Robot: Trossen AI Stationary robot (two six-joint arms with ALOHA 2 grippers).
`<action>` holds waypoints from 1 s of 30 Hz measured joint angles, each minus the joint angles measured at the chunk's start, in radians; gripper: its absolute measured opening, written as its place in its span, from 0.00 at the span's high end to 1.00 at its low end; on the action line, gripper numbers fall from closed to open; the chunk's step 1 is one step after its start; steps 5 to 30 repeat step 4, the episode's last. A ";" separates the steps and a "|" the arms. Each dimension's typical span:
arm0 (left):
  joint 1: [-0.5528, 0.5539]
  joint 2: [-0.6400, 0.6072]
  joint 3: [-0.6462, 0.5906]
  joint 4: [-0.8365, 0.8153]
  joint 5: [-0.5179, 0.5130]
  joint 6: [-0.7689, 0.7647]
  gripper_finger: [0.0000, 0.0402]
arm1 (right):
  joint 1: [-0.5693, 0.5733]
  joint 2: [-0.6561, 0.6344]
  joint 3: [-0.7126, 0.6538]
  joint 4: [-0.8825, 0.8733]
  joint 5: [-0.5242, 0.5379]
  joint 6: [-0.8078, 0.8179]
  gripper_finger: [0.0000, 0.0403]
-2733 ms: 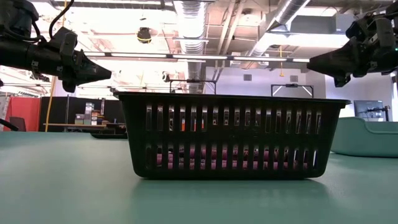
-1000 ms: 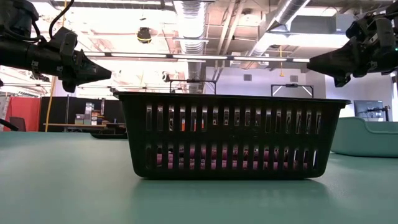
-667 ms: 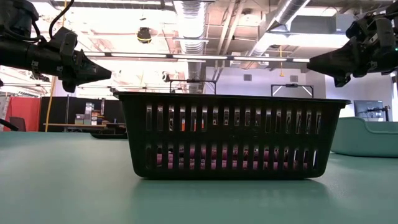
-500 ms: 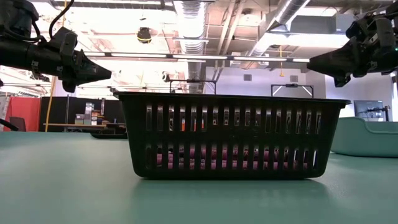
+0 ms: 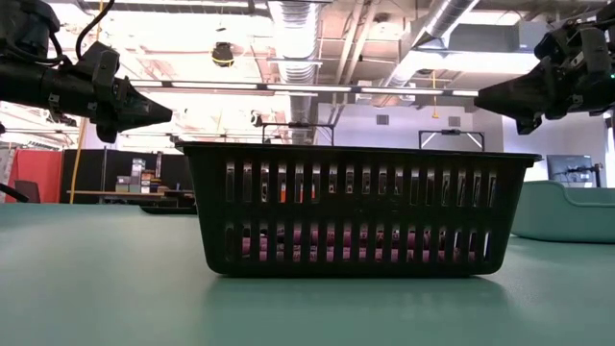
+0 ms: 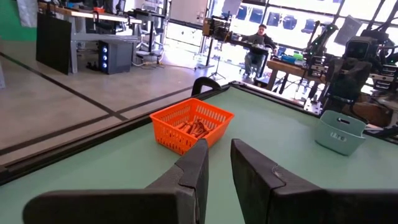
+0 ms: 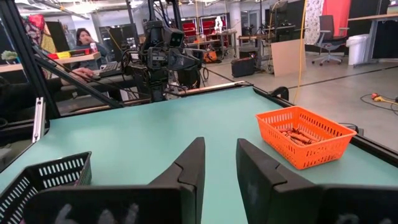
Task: Sort crayons
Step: Return to Home Position
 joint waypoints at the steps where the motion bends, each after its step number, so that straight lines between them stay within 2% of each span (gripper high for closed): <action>1: 0.000 0.000 0.000 0.000 0.000 0.000 0.86 | 0.000 0.000 0.000 0.000 0.000 0.000 0.77; 30: 0.000 0.000 0.000 0.000 0.000 0.000 0.86 | 0.000 0.000 0.000 0.000 0.000 0.000 0.77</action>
